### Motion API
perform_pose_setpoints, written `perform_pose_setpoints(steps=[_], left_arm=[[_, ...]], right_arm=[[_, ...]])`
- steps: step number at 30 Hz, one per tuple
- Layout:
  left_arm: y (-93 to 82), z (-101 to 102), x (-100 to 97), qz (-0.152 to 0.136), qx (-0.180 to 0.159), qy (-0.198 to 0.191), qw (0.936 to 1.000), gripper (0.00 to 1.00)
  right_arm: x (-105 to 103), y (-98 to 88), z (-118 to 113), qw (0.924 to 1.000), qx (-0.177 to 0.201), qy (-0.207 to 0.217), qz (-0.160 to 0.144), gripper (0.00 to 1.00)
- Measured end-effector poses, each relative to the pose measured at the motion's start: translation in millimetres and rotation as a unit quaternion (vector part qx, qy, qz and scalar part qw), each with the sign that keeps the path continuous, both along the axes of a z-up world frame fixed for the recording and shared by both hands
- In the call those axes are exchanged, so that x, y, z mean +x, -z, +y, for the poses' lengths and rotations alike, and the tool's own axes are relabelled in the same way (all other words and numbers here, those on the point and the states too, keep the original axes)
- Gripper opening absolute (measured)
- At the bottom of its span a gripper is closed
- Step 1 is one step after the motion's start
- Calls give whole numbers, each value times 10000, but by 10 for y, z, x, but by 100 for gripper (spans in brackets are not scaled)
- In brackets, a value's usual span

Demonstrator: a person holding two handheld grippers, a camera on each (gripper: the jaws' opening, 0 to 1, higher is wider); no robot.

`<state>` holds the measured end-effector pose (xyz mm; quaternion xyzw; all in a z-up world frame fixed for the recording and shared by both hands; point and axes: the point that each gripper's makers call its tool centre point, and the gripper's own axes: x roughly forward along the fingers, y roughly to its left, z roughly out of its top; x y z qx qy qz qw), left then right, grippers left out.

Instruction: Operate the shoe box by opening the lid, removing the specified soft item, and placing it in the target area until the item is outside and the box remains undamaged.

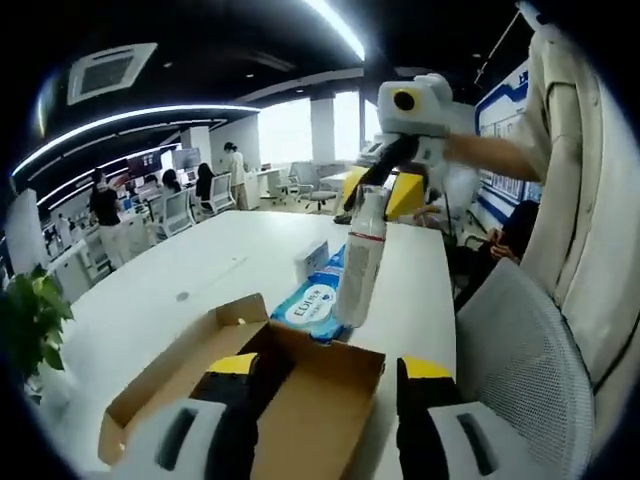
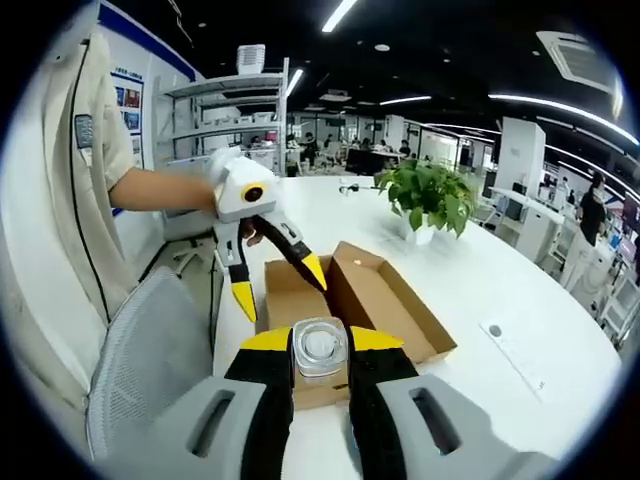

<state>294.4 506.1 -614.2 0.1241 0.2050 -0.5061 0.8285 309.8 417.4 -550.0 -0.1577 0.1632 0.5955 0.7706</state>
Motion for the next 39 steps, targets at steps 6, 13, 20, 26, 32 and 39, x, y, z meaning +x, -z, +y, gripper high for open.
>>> perform_pose_setpoints(steps=[6, 13, 20, 26, 32, 39], left_arm=[[-11, 276, 94, 9, -9, -686, 9976, 68], [3, 528, 82, -35, -47, -1257, 9921, 75], [20, 773, 0, 14, -90, -1712, 9852, 82], [30, 977, -68, 34, -154, -2042, 9788, 83], [9, 1151, -134, 45, -206, -2321, 9725, 84], [-32, 1263, -179, 51, -292, -2538, 9668, 87]], right_arm=[[264, -30, -147, 9998, -91, 157, -104, 17], [484, 9, -242, 9990, -312, 179, -251, 17], [665, 86, -285, 9977, -565, 70, -373, 17], [838, 160, -351, 9959, -788, 32, -436, 17], [1002, 282, -412, 9937, -1030, -47, -440, 17], [1193, 447, -448, 9921, -1180, -80, -427, 17]])
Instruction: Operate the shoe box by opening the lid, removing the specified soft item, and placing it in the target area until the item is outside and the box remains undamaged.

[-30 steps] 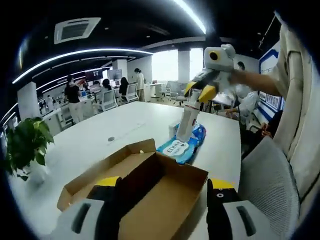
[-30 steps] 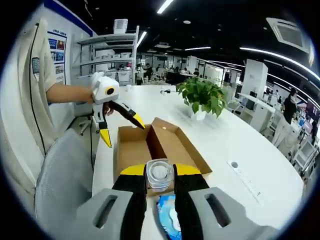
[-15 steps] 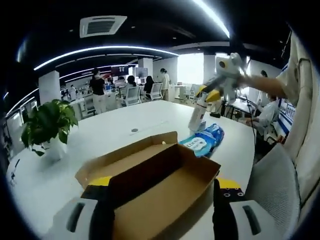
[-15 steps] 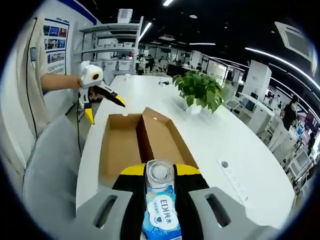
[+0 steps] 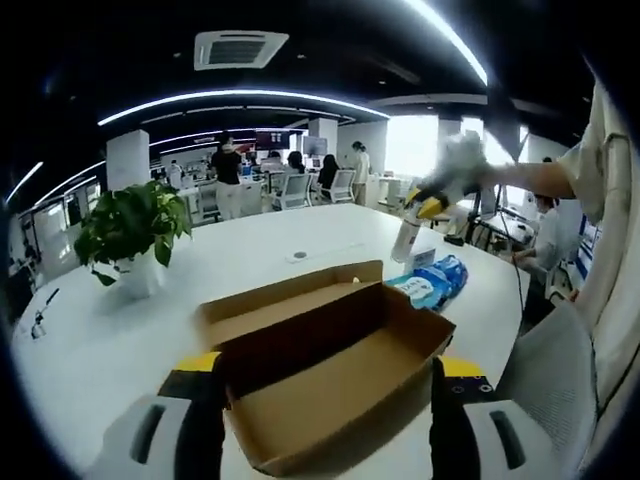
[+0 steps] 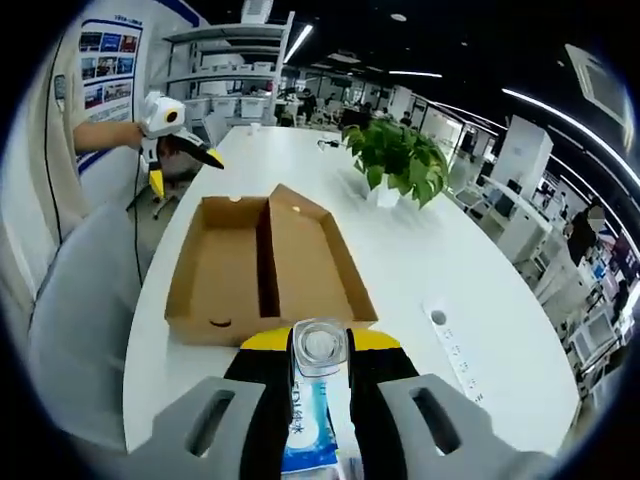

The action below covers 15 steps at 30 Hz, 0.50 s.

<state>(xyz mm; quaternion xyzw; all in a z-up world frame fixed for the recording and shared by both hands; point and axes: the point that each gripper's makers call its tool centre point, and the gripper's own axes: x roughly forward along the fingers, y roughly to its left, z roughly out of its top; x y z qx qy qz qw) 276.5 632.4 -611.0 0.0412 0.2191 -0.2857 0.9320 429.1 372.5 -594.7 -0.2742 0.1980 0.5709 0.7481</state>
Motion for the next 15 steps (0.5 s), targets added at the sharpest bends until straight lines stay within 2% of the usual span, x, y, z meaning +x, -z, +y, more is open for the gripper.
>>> perform_pose_setpoints(steps=[15], left_arm=[[50, 83, -54, 67, -53, -223, 9997, 90]], right_arm=[[331, 441, -73, 9992, -376, 24, 149, 17]])
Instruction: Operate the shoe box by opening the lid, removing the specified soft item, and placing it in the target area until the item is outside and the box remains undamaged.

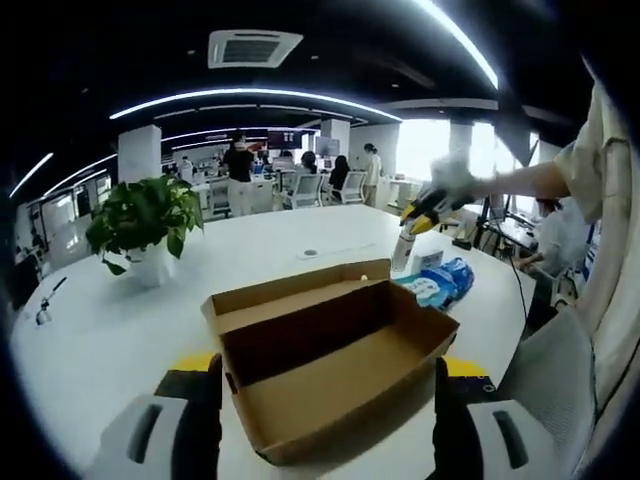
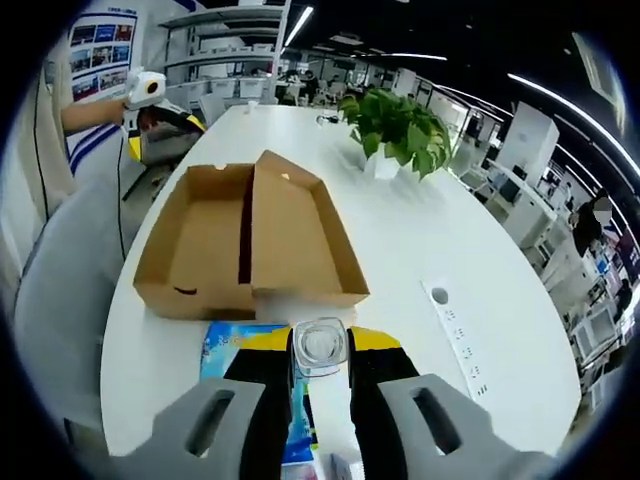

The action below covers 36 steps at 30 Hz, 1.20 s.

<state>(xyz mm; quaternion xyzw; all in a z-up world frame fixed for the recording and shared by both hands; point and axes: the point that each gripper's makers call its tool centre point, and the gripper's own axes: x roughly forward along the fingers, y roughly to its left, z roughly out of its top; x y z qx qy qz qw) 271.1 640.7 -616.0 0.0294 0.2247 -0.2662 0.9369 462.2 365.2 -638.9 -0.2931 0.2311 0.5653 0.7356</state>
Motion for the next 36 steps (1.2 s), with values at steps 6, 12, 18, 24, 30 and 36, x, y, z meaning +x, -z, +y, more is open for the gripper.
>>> perform_pose_setpoints(steps=[6, 12, 18, 24, 30, 36], left_arm=[[42, 37, -14, 63, -19, -78, 9999, 90], [77, 73, -14, 121, 12, -120, 9999, 90], [107, 70, -6, 176, 13, -153, 9997, 89], [153, 42, -30, 243, 32, -124, 9996, 89], [175, 28, -44, 276, 18, -143, 9995, 89], [196, -5, -60, 299, 7, -140, 9995, 88]], right_arm=[[89, 158, -17, 9999, -115, -23, 49, 18], [154, 330, -84, 9995, -302, -18, 101, 18], [155, 427, -113, 9991, -400, -92, 93, 18], [168, 486, -157, 9988, -455, -47, 153, 18], [155, 508, -195, 9988, -462, 9, 149, 18], [163, 511, -227, 9989, -431, 65, 170, 18]])
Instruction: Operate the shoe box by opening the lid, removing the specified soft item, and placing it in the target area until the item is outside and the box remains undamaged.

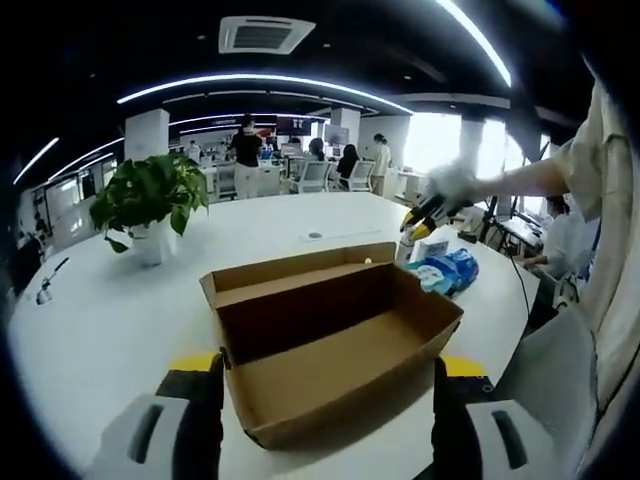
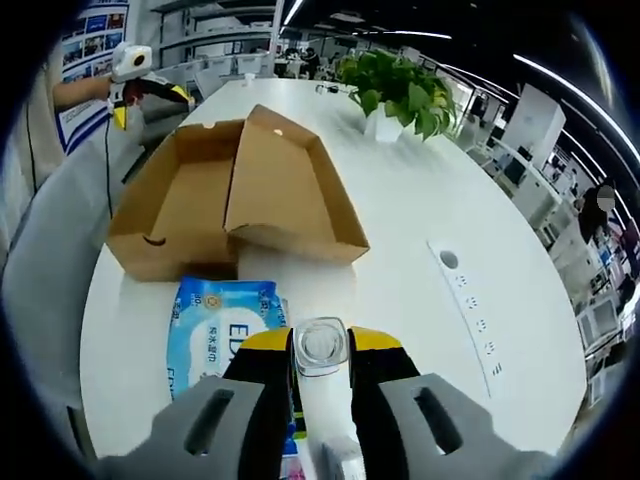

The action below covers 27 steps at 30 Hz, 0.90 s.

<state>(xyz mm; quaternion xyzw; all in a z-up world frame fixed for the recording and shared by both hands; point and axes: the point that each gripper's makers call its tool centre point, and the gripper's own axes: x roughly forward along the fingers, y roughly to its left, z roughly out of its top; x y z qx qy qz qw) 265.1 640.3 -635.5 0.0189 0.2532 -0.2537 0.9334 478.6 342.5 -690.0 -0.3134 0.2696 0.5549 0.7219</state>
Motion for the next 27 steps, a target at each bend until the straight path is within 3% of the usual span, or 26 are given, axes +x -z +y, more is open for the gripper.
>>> perform_pose_setpoints(steps=[14, 27], left_arm=[[78, 68, 7, 72, 51, -89, 9999, 86], [134, 104, -11, 127, 112, -125, 9998, 84]], right_arm=[[35, -8, -55, 9999, -42, 25, -111, 23], [19, -29, -47, 10000, -10, -59, -75, 18]])
